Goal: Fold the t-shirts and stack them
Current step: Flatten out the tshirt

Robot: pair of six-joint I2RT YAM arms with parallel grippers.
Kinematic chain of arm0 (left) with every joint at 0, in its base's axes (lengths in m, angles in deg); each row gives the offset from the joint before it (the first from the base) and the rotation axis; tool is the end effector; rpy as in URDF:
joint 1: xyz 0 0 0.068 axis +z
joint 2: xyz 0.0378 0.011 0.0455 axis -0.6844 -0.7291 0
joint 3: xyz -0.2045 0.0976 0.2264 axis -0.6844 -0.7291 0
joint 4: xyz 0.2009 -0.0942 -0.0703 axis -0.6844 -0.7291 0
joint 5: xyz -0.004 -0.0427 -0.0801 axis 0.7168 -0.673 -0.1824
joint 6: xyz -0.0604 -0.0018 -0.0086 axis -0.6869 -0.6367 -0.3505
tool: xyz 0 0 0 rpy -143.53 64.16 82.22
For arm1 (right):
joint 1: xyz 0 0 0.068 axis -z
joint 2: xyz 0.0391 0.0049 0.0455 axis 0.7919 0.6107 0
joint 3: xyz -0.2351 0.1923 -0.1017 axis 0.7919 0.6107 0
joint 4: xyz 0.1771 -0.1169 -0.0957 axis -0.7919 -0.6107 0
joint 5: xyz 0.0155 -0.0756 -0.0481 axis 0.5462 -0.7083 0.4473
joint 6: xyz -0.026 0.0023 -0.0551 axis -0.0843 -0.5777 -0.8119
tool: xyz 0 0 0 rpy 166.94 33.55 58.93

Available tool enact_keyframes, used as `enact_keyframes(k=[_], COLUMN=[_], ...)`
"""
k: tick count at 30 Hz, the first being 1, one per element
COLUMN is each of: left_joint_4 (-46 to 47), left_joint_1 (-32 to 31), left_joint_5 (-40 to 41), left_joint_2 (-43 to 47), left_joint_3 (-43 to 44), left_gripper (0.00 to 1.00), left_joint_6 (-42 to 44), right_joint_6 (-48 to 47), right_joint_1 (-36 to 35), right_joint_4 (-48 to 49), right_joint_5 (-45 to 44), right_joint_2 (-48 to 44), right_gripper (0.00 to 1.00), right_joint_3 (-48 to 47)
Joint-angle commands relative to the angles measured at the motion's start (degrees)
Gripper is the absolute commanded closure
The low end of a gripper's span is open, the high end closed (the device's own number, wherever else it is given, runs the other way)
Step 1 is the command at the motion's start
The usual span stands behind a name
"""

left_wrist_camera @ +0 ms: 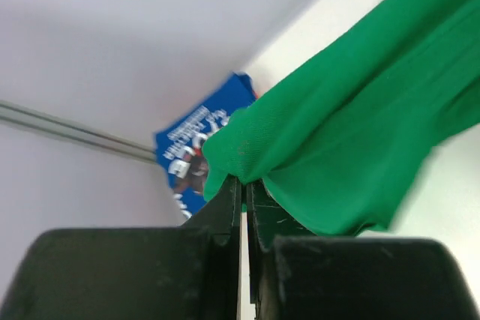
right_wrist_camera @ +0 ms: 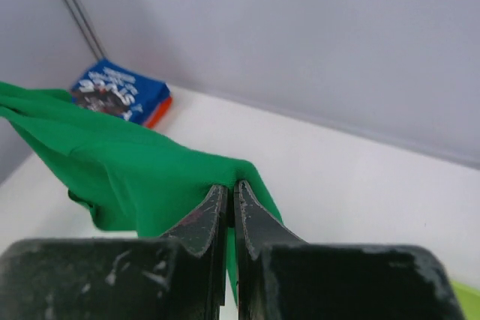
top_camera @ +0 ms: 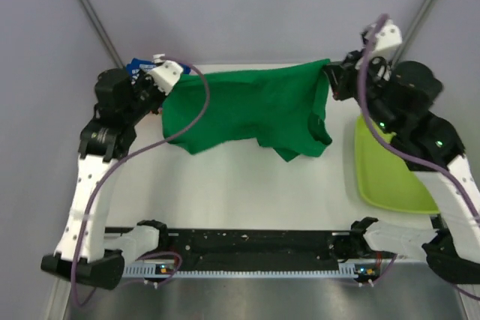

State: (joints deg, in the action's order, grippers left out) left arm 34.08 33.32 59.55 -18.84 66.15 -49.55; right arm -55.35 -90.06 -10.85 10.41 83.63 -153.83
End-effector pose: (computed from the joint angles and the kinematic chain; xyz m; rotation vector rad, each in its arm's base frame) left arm 0.1917 -0.0410 0.4659 0.8386 1.7075 0.1463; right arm 0.1351 0.0902 0.5443 -0.2984 1.6236 0.3429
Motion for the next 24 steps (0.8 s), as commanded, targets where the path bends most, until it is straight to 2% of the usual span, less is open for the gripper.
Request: enact_keyframes(k=[1,9,13,16,20,22,24], left_joint_4=[-15.19,-35.23,-36.57,-33.68,-27.63,-22.1,-17.17], left_joint_1=[-0.06,-0.06,-0.06,-0.06,-0.06,-0.06,-0.06], left_joint_5=[-1.33,-4.94,-2.22,0.68,1.39,2.18,2.44], left_joint_2=[8.68,14.14,14.24,12.22,6.78,3.35,-1.12], left_joint_3=[8.91,26.05,29.23,26.61,18.54,13.35,9.56], left_gripper=[1.0,1.0,1.0,1.0,1.0,1.0,1.0], left_joint_6=[2.87,7.01,8.41,8.42,8.07,8.5,8.94], right_joint_6=[-0.3,4.61,5.15,4.54,0.76,1.19,3.99], right_joint_1=[0.34,0.34,0.25,0.34,1.3,6.81,13.4], right_joint_4=[-3.26,-7.74,-7.83,-7.83,-6.35,-4.42,-1.43], right_joint_5=[3.57,15.96,15.28,5.99,-8.96,-6.29,1.18], right_joint_2=[-6.73,-12.71,-12.81,-9.83,-2.98,1.67,6.68], right_gripper=[1.0,1.0,1.0,1.0,1.0,1.0,1.0], right_joint_3=[-6.3,-12.89,-14.92,-14.66,-11.77,-8.96,-5.53])
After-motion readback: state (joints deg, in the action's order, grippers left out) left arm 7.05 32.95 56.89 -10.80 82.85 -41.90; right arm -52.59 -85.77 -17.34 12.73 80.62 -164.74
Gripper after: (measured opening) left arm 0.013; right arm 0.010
